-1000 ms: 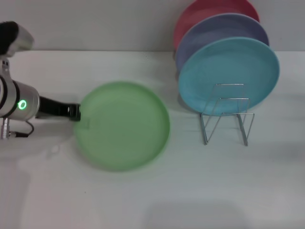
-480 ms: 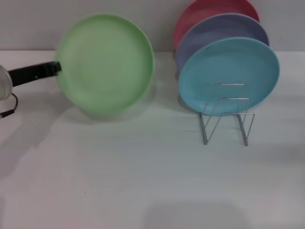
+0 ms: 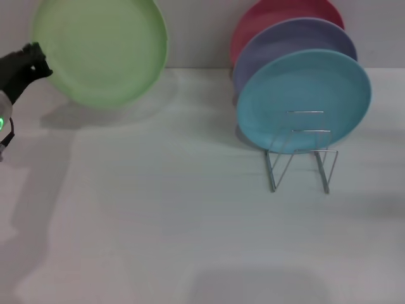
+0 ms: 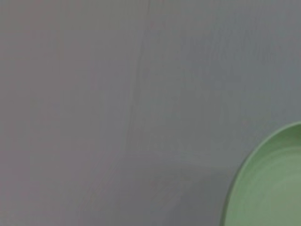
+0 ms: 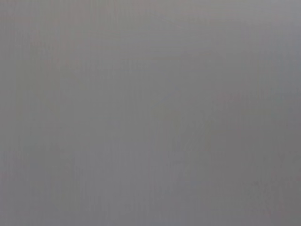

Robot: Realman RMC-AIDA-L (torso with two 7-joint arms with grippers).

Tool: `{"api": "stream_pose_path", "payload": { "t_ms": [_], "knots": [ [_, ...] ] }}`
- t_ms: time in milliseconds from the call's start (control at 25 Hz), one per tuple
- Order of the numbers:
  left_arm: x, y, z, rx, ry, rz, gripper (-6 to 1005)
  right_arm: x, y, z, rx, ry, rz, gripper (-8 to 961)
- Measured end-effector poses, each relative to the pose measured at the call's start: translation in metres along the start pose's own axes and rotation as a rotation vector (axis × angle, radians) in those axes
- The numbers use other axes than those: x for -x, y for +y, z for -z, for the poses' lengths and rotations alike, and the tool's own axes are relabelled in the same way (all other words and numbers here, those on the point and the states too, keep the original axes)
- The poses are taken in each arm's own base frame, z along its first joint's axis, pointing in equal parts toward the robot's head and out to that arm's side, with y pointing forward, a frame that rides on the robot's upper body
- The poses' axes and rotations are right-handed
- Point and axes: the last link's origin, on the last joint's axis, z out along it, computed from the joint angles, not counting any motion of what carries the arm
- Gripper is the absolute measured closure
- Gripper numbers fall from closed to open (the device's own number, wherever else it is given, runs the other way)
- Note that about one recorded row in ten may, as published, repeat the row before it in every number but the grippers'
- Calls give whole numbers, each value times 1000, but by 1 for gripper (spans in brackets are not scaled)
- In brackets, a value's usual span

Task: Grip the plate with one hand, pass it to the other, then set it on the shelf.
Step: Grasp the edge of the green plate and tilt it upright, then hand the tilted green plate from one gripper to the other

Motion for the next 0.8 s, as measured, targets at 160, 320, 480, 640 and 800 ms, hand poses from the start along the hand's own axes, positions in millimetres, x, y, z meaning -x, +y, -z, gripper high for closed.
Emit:
{"api": "stream_pose_path", "payload": {
  "t_ms": [160, 320, 480, 640, 800],
  "knots": [
    [-3, 18, 8, -62, 151, -122, 970, 0, -2, 1, -1, 6, 9, 247],
    [2, 40, 22, -68, 303, -210, 970, -1, -3, 2, -2, 7, 11, 247],
    [20, 50, 32, 9, 402, -193, 970, -1, 1, 6, 19, 4, 14, 247],
    [41, 47, 40, 84, 431, -107, 970, -1, 9, 13, 60, -17, 13, 247],
    [60, 40, 50, 119, 437, -55, 970, 3, 20, 23, 129, -57, 5, 247]
  ]
}}
